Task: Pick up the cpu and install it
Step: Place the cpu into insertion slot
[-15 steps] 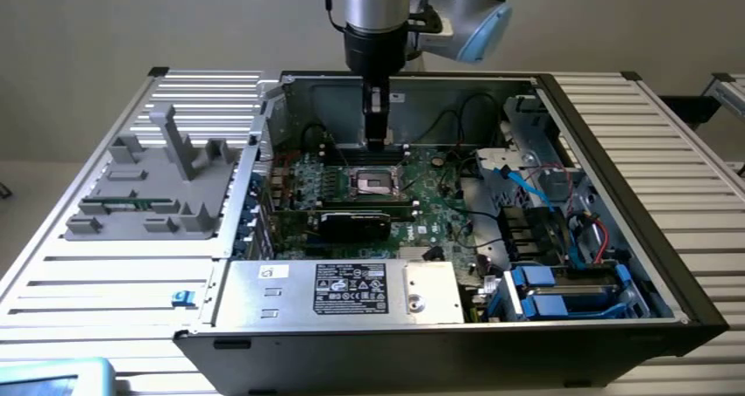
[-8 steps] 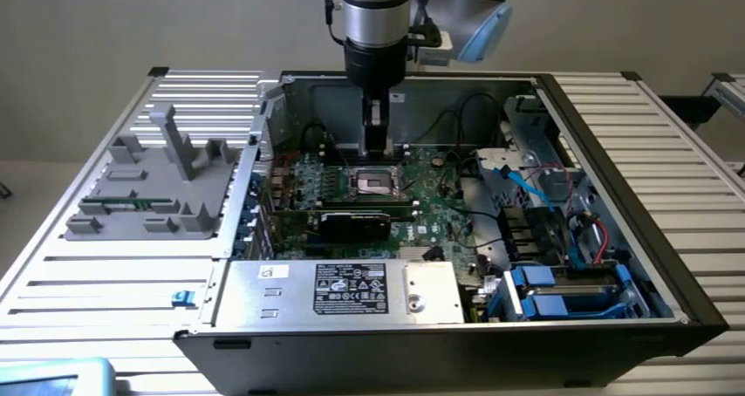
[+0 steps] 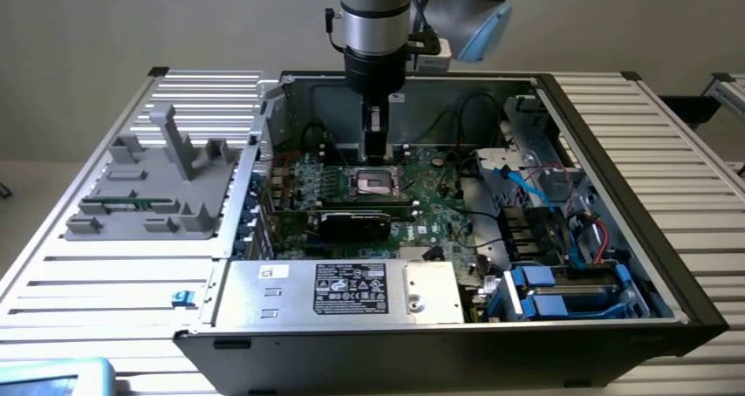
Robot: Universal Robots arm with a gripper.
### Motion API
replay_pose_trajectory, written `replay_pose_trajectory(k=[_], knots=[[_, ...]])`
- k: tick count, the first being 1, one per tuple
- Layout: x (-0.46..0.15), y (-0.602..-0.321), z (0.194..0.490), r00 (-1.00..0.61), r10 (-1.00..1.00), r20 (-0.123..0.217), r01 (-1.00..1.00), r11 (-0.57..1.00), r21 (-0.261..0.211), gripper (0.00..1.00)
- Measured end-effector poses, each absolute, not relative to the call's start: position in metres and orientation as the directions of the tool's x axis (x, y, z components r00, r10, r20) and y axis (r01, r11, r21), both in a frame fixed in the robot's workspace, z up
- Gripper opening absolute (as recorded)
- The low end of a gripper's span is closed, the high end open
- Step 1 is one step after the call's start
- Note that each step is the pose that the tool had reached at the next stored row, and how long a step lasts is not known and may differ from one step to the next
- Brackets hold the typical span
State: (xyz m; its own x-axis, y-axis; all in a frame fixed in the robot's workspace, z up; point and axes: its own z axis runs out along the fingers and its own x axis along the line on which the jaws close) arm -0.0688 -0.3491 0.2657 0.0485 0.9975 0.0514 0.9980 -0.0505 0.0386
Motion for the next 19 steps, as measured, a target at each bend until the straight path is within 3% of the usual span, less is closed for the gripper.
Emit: replay_pose_trajectory(k=[8, 19], knots=[[-0.076, -0.348, 0.262, 0.046, 0.997, 0.054, 0.995, -0.051, 0.09, 0.56], [-0.077, -0.346, 0.254, 0.045, 0.998, 0.054, 0.994, -0.05, 0.094, 0.56]])
